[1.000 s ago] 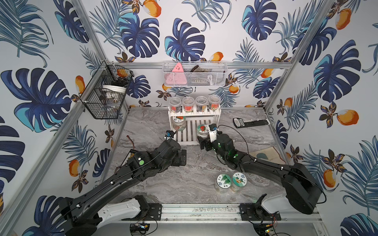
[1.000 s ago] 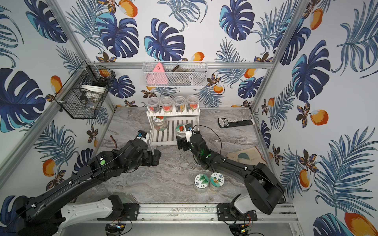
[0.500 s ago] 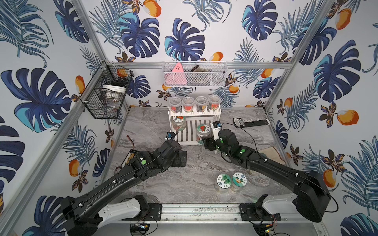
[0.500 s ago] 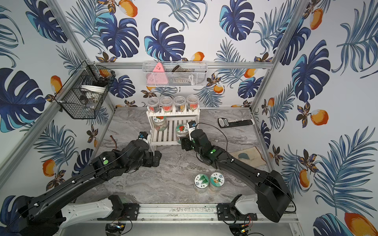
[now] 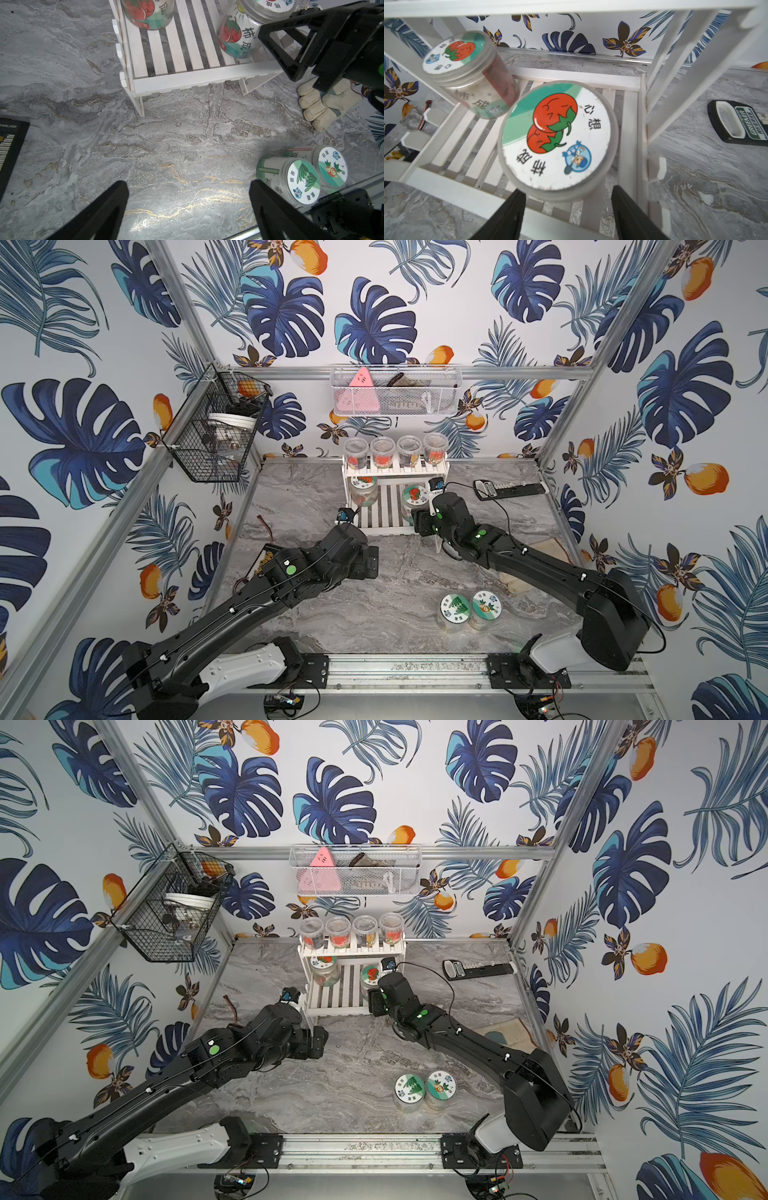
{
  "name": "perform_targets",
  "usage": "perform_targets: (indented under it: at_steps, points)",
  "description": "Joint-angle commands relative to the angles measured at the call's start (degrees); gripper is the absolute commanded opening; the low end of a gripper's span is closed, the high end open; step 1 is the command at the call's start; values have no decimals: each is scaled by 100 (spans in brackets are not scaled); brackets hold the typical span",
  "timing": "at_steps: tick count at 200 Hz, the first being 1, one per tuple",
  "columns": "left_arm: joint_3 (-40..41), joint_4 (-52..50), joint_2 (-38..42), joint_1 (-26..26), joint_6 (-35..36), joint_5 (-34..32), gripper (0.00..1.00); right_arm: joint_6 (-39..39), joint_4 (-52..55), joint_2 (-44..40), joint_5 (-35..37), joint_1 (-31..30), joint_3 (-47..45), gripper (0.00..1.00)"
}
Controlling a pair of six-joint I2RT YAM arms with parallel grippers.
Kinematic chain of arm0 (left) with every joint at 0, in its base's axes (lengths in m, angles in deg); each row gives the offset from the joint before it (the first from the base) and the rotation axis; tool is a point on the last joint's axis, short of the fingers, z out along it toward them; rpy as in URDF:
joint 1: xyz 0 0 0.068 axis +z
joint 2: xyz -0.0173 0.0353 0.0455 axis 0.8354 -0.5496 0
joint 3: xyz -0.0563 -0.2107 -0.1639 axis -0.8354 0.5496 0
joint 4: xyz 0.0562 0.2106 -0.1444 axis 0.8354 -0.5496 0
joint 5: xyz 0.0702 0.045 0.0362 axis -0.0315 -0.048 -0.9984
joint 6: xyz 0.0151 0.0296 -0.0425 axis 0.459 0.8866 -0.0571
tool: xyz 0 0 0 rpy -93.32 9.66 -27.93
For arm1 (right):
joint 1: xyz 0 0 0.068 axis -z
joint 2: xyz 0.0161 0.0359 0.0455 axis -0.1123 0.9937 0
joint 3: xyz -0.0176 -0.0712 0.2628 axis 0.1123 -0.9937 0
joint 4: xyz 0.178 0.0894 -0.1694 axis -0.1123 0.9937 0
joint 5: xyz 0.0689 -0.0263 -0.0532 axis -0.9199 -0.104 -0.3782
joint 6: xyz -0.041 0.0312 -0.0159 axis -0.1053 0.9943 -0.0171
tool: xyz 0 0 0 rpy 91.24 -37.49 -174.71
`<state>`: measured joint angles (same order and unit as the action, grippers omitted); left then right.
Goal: Place the seed container on the shelf
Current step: Place the seed jar on the shelf.
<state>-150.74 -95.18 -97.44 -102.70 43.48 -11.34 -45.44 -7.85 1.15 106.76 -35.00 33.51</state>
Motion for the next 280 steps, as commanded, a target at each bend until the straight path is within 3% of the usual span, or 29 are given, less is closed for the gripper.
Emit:
perform_targets:
  at_steps: [1,46,91,152,198,250,280]
  points:
    - [45,74,14,33,147,0,99,-9,-8,87,122,32,147,69]
    - [95,126,23,86,133,65,99,204,128,32,-481,41,200,76]
    - [127,109,70,117,115,95,99,756,218,-152,-1000,41,61,77]
    - [32,66,20,253,168,168,99,1172,495,-186,-1105,41,114,76]
    - [-10,88,7,324,177,254,99,1251,526,80,-733,41,452,71]
    - [146,205,33,341,107,286,99,962,-358,453,-121,45,405,60]
    - [265,243,69,372,136,262,99,991,-537,776,94,49,558,59]
